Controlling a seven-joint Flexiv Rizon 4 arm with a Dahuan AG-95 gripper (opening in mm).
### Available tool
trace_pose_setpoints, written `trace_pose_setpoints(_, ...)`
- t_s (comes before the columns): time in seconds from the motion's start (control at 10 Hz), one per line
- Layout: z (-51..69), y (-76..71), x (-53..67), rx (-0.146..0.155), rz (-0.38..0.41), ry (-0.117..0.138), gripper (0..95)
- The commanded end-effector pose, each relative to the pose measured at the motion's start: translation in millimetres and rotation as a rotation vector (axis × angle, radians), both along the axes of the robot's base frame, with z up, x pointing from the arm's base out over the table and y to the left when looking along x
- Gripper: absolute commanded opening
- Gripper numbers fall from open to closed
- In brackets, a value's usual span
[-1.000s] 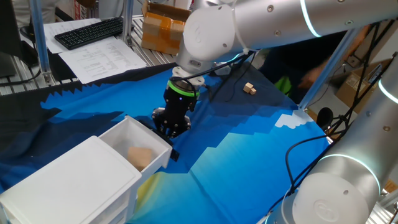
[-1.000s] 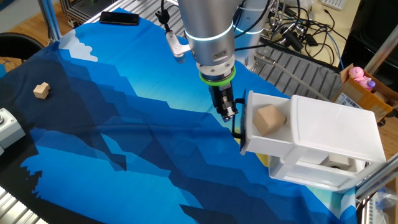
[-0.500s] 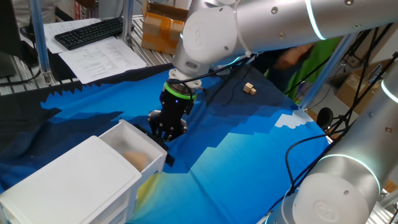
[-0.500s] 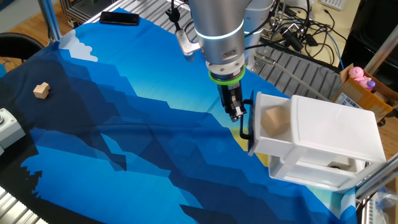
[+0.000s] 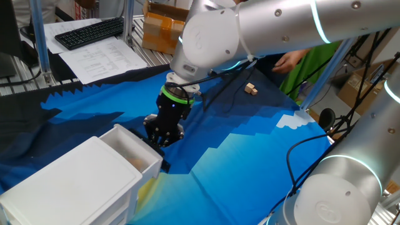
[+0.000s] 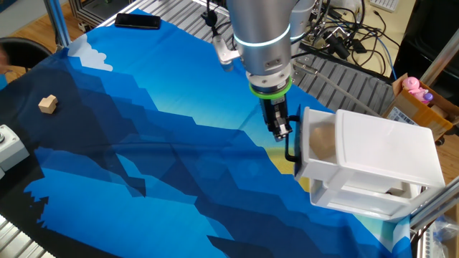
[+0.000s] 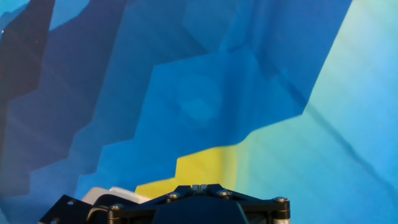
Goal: Put things in the drawer
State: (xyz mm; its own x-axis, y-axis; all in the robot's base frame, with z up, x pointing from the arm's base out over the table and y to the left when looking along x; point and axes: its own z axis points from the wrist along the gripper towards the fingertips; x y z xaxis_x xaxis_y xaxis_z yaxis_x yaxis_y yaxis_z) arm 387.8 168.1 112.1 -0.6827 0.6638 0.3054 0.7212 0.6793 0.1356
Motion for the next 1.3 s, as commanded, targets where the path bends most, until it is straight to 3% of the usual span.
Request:
trace_pose_setpoints(0.1, 1.0, 5.5, -2.8, 0.005, -0.009, 0.001, 0.0)
trace_pose_setpoints(0.7, 4.3, 28.0, -17.6, 0.014, -0.047, 0.001, 0.0)
trace_pose_setpoints(1.3, 2.0, 30.3, -18.5, 0.057, -0.055, 0.001, 0.0)
